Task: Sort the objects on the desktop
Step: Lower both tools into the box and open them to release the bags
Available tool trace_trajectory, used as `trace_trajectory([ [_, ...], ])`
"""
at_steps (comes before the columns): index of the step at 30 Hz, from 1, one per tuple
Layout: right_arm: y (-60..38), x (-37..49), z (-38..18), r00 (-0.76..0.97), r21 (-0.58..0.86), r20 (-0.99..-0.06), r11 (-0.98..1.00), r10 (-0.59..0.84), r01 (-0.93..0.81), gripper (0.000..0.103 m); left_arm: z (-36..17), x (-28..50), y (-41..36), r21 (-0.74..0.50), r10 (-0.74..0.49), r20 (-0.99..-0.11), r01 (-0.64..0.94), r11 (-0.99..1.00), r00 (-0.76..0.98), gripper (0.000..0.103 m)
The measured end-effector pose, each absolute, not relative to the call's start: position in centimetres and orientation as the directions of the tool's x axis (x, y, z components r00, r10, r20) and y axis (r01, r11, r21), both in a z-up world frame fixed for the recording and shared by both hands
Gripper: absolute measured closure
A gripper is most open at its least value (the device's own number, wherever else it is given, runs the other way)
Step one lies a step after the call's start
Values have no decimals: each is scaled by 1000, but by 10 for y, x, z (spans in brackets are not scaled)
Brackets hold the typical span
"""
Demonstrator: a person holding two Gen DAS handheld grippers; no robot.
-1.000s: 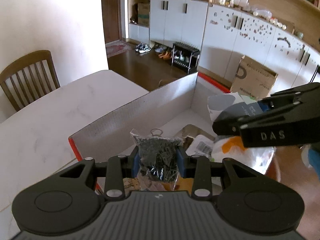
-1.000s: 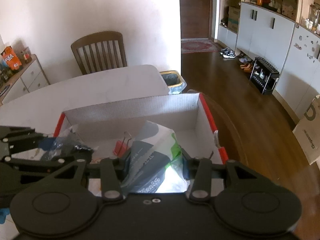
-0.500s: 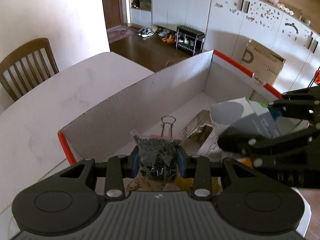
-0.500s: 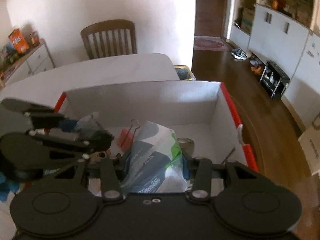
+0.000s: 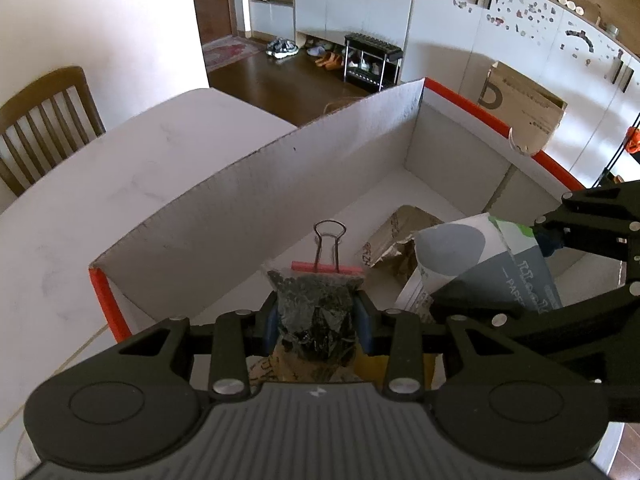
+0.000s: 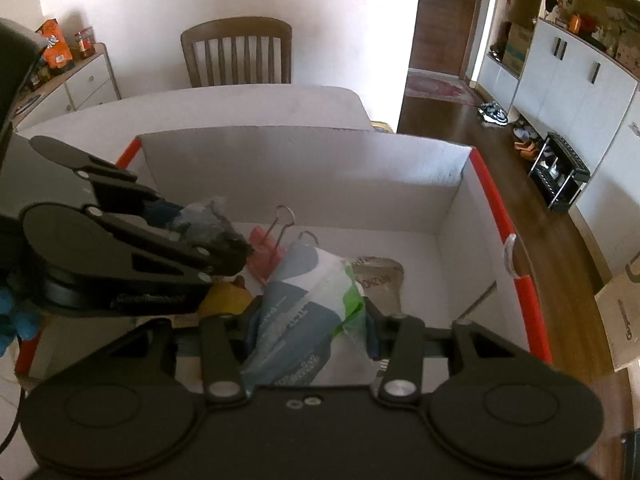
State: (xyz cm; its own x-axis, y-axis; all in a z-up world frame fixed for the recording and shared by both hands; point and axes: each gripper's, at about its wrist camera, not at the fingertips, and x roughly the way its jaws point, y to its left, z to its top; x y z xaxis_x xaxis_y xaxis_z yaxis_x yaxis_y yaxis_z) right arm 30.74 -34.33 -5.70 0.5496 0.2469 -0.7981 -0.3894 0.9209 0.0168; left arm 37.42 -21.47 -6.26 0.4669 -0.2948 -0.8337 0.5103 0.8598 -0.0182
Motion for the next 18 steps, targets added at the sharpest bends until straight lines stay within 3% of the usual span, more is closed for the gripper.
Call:
trace_trajectory([
  [5,-346,311,-59,531,45,-805,919,266,-392,46,-65,378,-214,-43,-294,-849,496,868,440,61],
  [7,-348,312,-60,529,50,-805,920,267,-389,40,-63,377,-214,-47,-302,-845,500,865,441,54],
  [14,-352,309,-58,529,62,-802,920,277,-387,37,-58,373,-213,-48,-313,-830,500,865,461,48],
  [18,-355,307,-54,536,74,-794,920,288,-384,29,-51,369,-210,-61,-329,-815,494,868,477,45],
])
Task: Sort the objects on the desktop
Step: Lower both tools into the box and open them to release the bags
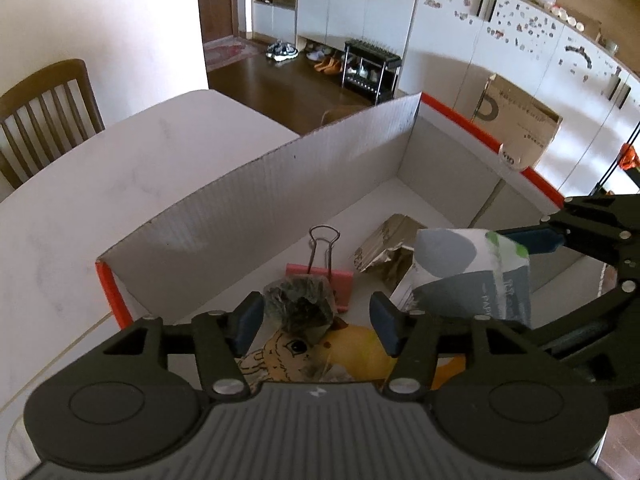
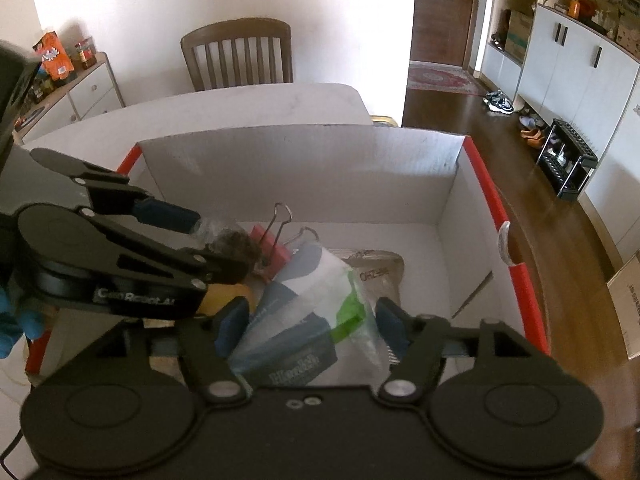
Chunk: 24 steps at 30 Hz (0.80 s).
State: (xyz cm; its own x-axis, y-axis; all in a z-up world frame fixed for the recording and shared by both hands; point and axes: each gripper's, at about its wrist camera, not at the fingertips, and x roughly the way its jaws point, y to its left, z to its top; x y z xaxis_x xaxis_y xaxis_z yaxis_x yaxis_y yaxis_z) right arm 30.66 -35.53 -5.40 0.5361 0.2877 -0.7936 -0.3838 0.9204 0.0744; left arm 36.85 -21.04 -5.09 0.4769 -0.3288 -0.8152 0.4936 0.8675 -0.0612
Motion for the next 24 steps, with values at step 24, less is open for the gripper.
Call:
trace_trajectory([
  [24,-365,270,-7,588,101,-737,914,334,-392,17,1,311,-180,-94,-380,-707,453,886,597,38],
])
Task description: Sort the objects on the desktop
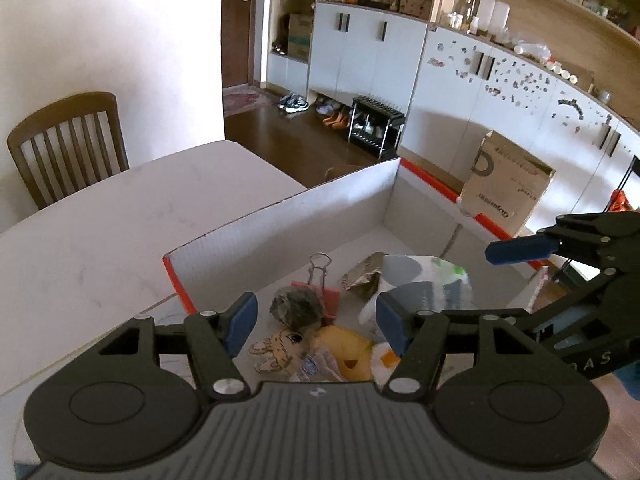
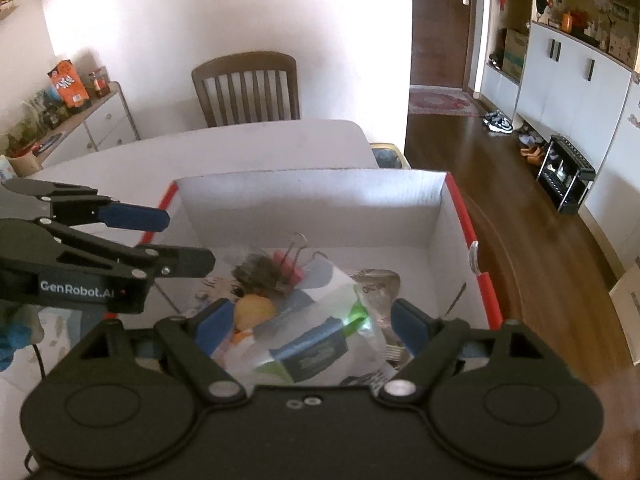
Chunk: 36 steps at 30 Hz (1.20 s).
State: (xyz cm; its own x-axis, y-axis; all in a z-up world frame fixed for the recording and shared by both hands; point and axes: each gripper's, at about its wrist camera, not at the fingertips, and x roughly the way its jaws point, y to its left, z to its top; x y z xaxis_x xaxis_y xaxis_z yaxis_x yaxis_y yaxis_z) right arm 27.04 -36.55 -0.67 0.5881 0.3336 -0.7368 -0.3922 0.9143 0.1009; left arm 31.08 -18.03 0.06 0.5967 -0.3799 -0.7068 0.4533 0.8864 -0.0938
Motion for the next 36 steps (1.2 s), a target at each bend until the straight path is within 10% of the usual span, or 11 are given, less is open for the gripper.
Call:
trace_trajectory([
  [10,-362,243,17,628,105,-694,912,352,-396,15,21,272,-163,-80,-392,-652,455,887,649,37],
  [25,-356,210,29,680,118,-644,924,350,-364,4,24,239,-125,-91,-385,-631,428,899,674,0],
  [36,-341,186,29,722,106,-616,941,315,-320,1,24,216,-103,-94,-376,-636,416,905,674,0],
])
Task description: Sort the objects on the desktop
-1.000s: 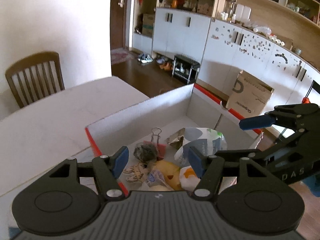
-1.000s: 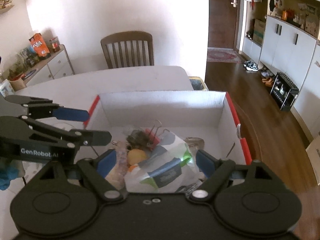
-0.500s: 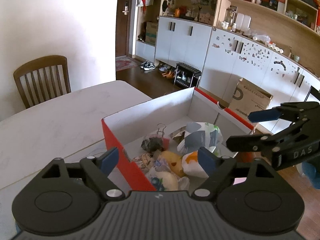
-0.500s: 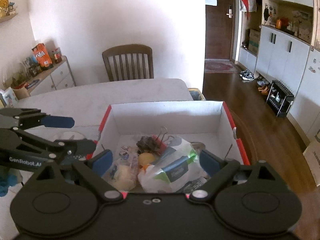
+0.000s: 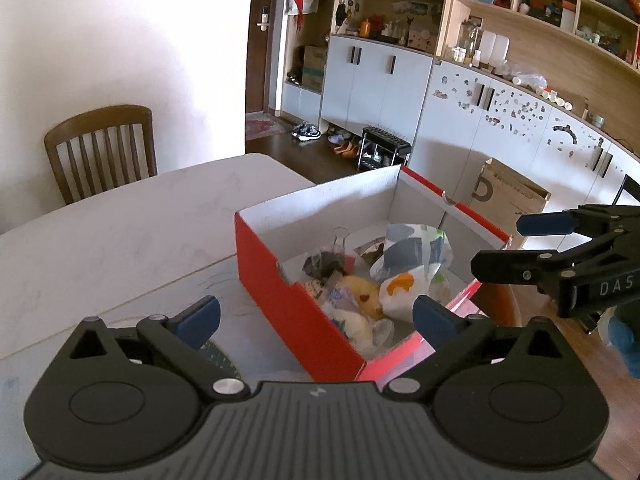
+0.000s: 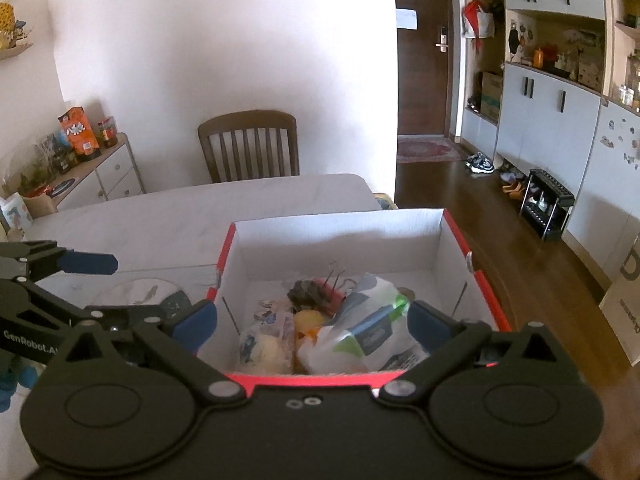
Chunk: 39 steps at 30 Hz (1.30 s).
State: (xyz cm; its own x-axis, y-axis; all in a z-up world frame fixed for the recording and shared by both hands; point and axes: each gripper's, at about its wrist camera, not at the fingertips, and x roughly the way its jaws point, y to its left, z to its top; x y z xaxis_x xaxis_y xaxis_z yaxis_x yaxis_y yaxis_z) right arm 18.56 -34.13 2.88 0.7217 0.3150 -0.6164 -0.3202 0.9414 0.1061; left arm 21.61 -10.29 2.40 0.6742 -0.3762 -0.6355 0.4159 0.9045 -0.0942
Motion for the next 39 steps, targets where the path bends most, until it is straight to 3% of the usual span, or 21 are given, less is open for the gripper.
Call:
trace_trajectory([
  [39,-331,128,25,741,147,-608,957,287,-250,0,21,160,-104,-42,-408,-626,494,868,664,0],
])
